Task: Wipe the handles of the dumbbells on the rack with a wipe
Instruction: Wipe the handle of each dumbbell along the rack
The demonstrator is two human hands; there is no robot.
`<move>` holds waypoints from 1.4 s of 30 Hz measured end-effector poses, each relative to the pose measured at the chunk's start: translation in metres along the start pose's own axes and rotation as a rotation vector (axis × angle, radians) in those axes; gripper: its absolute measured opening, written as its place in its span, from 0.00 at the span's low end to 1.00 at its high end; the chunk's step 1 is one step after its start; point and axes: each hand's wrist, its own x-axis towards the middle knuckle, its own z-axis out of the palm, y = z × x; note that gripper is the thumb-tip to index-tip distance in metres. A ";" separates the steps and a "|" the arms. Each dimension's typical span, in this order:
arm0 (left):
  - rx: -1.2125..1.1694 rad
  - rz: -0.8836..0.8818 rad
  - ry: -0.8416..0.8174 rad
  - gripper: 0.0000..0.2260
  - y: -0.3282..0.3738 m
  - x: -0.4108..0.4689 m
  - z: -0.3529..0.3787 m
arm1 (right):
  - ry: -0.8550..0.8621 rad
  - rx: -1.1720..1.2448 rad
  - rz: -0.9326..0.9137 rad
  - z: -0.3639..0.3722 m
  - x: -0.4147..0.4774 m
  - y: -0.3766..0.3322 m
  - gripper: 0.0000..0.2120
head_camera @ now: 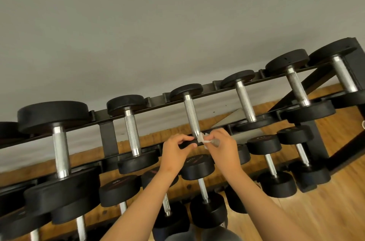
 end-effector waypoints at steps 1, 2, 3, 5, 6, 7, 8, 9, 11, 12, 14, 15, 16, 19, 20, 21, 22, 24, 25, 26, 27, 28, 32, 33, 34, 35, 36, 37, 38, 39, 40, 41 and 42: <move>0.002 -0.002 -0.004 0.09 0.000 0.001 0.000 | 0.000 -0.008 -0.011 -0.001 -0.001 0.001 0.05; 0.006 -0.004 -0.007 0.09 0.001 0.001 -0.001 | -0.003 -0.033 -0.011 -0.003 0.001 0.001 0.05; 0.009 -0.006 -0.008 0.09 0.001 0.000 -0.001 | -0.013 -0.070 0.000 -0.007 0.004 -0.001 0.07; 0.009 -0.006 -0.004 0.09 0.002 0.000 0.000 | -0.095 -0.129 0.016 -0.013 0.013 -0.003 0.15; 0.005 -0.005 -0.001 0.09 0.002 0.000 0.000 | -0.171 -0.128 0.012 -0.014 0.016 -0.004 0.17; 0.002 -0.005 0.000 0.09 0.001 0.000 0.000 | -0.247 -0.099 0.011 -0.016 0.019 -0.003 0.15; 0.001 -0.004 -0.006 0.09 0.001 0.000 -0.001 | -0.307 -0.047 0.030 -0.018 0.020 -0.002 0.12; 0.000 -0.005 -0.013 0.09 0.001 0.001 -0.001 | -0.331 0.021 0.057 -0.021 0.020 0.000 0.09; -0.001 -0.016 -0.021 0.09 0.001 0.002 -0.001 | -0.284 0.155 0.098 -0.028 0.021 0.004 0.06; -0.001 -0.021 -0.019 0.08 0.001 0.002 -0.002 | -0.255 0.210 0.106 -0.031 0.022 0.005 0.05; -0.001 -0.029 -0.013 0.08 0.001 0.001 -0.001 | -0.202 0.263 0.099 -0.032 0.023 0.002 0.05; 0.000 -0.033 -0.010 0.08 0.001 0.001 -0.001 | -0.169 0.272 0.090 -0.030 0.023 0.000 0.05; 0.003 -0.035 -0.008 0.08 0.001 0.001 -0.001 | -0.135 0.274 0.084 -0.028 0.024 -0.002 0.04; 0.010 -0.032 0.001 0.09 0.001 0.000 0.001 | -0.085 0.218 0.054 -0.021 0.022 -0.007 0.03; 0.011 -0.029 0.006 0.09 0.001 0.000 0.001 | -0.096 0.172 0.033 -0.019 0.020 -0.006 0.04; 0.012 -0.025 0.009 0.09 0.001 0.000 0.001 | -0.118 0.118 0.001 -0.017 0.018 -0.004 0.05; 0.013 -0.020 0.012 0.09 0.001 0.000 0.002 | -0.140 0.064 -0.036 -0.015 0.017 -0.003 0.06; 0.011 -0.015 0.017 0.09 0.001 -0.001 0.003 | -0.165 -0.036 -0.112 -0.013 0.015 -0.003 0.12; 0.009 -0.016 0.019 0.09 0.001 -0.001 0.003 | -0.172 -0.074 -0.149 -0.012 0.016 -0.003 0.15; 0.009 -0.018 0.021 0.09 0.002 -0.001 0.003 | -0.179 -0.107 -0.180 -0.012 0.017 -0.003 0.15; 0.013 -0.017 0.022 0.09 0.002 -0.001 0.003 | -0.188 -0.133 -0.200 -0.013 0.018 -0.003 0.13; 0.016 -0.015 0.024 0.09 0.002 -0.001 0.003 | -0.194 -0.153 -0.205 -0.013 0.018 -0.003 0.11; 0.012 -0.006 0.033 0.09 0.001 0.000 0.005 | -0.190 -0.166 -0.191 -0.013 0.014 0.001 0.10; 0.008 -0.006 0.034 0.09 0.000 -0.001 0.005 | -0.191 -0.168 -0.201 -0.013 0.013 0.002 0.10; 0.004 -0.006 0.035 0.10 0.000 0.000 0.005 | -0.196 -0.172 -0.212 -0.013 0.013 0.002 0.11; 0.001 -0.007 0.035 0.10 0.000 0.000 0.005 | -0.202 -0.174 -0.221 -0.013 0.012 0.002 0.10; -0.002 -0.008 0.034 0.10 -0.001 0.000 0.006 | -0.209 -0.173 -0.226 -0.014 0.013 0.002 0.10; -0.004 -0.011 0.034 0.09 -0.002 0.000 0.006 | -0.217 -0.166 -0.222 -0.015 0.015 0.001 0.10; -0.005 -0.017 0.034 0.09 -0.002 0.000 0.007 | -0.226 -0.154 -0.208 -0.016 0.015 -0.001 0.12; -0.004 -0.022 0.035 0.09 -0.003 0.000 0.007 | -0.236 -0.139 -0.184 -0.018 0.016 -0.003 0.14; -0.002 -0.024 0.036 0.09 -0.003 0.001 0.007 | -0.244 -0.120 -0.162 -0.019 0.017 -0.006 0.17; -0.003 -0.024 0.035 0.09 -0.004 0.001 0.007 | -0.250 -0.107 -0.146 -0.020 0.018 -0.008 0.17; -0.004 -0.024 0.036 0.09 -0.004 0.001 0.007 | -0.252 -0.098 -0.135 -0.021 0.018 -0.009 0.14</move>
